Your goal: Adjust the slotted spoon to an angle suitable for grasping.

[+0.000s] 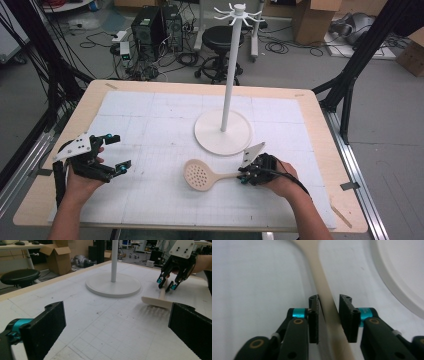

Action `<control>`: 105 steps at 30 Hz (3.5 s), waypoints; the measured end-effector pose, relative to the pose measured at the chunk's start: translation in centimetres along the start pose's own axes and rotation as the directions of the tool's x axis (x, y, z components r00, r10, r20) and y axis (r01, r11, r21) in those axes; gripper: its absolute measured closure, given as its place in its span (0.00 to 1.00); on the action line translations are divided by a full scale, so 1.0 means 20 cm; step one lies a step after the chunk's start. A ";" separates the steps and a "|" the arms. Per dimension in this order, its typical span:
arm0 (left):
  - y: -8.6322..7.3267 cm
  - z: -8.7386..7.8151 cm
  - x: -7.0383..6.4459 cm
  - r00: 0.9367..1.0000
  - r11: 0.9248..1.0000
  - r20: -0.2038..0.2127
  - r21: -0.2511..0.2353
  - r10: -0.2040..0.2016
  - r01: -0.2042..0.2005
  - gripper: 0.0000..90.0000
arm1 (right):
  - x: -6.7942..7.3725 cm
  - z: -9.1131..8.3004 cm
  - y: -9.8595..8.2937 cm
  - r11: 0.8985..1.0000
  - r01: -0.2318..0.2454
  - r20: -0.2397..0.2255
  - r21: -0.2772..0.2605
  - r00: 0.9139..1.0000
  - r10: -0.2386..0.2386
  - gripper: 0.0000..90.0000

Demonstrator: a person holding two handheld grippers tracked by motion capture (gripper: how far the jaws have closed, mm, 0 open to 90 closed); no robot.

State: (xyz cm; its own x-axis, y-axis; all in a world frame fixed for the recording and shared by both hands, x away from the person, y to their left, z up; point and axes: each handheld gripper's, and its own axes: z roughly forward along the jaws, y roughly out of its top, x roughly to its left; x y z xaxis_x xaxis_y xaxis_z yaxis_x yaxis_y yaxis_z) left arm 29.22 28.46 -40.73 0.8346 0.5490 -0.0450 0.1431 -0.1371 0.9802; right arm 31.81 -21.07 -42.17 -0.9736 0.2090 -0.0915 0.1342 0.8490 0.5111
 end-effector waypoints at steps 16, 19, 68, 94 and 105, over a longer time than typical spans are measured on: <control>0.00 -0.01 0.01 1.000 1.000 -0.002 -0.006 -0.002 0.002 0.02 | 0.09 -0.13 -0.10 0.979 -0.087 0.032 -0.184 0.995 0.094 0.62; 0.00 -0.01 0.00 1.000 1.000 -0.001 0.002 0.001 -0.001 0.02 | 0.10 -0.18 -0.22 0.975 -0.127 0.051 -0.182 0.989 0.139 0.59; 0.04 -0.05 -0.01 1.000 0.999 0.006 -0.032 0.018 -0.017 0.02 | 0.11 0.10 0.11 0.983 0.006 0.015 -0.185 1.000 -0.003 0.63; 0.04 -0.16 -0.05 1.000 0.999 -0.018 -0.034 0.024 -0.025 0.02 | 0.12 0.30 0.33 0.981 -0.030 0.057 -0.194 0.997 0.042 0.74; 0.08 -0.18 -0.02 0.999 0.998 -0.013 -0.049 0.036 -0.037 0.02 | 0.12 0.00 0.16 0.898 -0.087 0.149 -0.431 0.975 0.165 0.37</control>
State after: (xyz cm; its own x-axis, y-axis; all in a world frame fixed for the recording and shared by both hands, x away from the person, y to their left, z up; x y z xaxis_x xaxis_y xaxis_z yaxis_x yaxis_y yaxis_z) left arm 27.23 30.88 -38.38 0.8323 0.5542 -0.0071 0.0863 -0.1168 0.9894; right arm 29.97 -17.86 -40.67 -0.8996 0.4164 -0.1318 0.1252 0.5349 0.8356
